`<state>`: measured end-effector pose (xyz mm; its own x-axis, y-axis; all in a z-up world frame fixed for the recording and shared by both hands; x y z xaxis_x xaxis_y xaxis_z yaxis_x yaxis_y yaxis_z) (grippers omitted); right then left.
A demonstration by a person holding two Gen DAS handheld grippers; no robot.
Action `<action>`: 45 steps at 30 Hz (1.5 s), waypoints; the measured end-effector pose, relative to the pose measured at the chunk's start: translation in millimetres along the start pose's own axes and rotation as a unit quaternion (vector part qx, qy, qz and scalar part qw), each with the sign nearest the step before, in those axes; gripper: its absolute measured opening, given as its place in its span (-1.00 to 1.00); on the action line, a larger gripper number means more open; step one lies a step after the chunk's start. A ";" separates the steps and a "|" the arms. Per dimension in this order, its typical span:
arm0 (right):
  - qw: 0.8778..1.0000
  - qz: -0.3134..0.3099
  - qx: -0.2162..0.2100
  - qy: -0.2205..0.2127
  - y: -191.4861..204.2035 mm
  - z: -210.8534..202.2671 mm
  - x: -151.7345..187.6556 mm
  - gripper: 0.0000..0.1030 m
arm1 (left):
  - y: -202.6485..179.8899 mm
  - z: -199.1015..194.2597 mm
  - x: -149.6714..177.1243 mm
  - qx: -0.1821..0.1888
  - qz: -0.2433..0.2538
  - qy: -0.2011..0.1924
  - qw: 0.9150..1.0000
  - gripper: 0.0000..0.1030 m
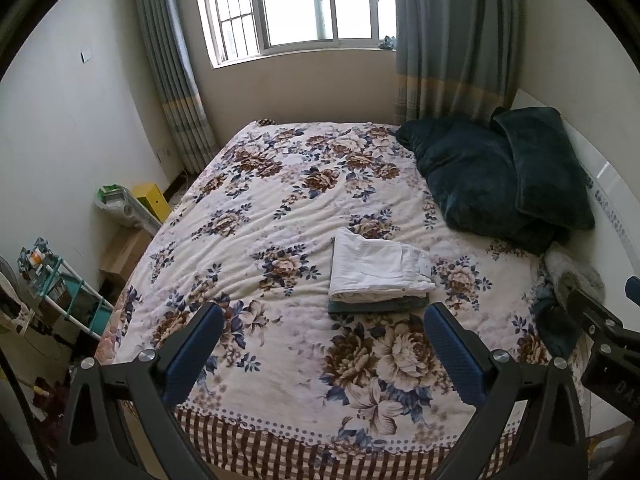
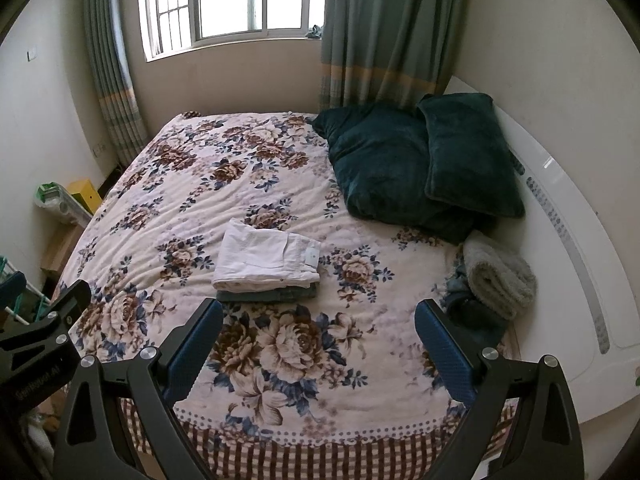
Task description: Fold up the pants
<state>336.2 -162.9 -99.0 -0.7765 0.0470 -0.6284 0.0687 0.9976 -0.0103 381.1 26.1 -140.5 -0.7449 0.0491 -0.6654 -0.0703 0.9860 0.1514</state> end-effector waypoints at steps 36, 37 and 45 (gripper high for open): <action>0.999 0.004 -0.021 -0.027 13.3 -35.7 4.7 0.92 | 5.5 -24.3 0.0 -0.007 -0.007 -0.025 1.000 1.00; 0.999 0.004 -0.022 -0.028 15.8 -37.3 4.9 0.92 | 5.8 -26.0 -0.2 -0.007 -0.007 -0.026 1.000 1.00; 0.999 0.009 -0.035 -0.028 22.0 -42.9 7.7 0.93 | 6.4 -31.9 -1.1 -0.012 -0.007 -0.026 1.000 1.00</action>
<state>304.9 -138.4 -70.6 -0.7396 0.0635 -0.6701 0.0359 0.9978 0.0550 360.3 27.3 -115.5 -0.7083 0.0447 -0.7045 -0.0958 0.9827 0.1587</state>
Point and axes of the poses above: each gripper's, at about its wrist camera, not at the fingertips, and z roughly the way its jaws point, y to its left, x to its underside, the point moved 3 cm from there along z, roughly the way its jaws point, and after that the axes turned 5 degrees about -x, right-handed, at the moved point
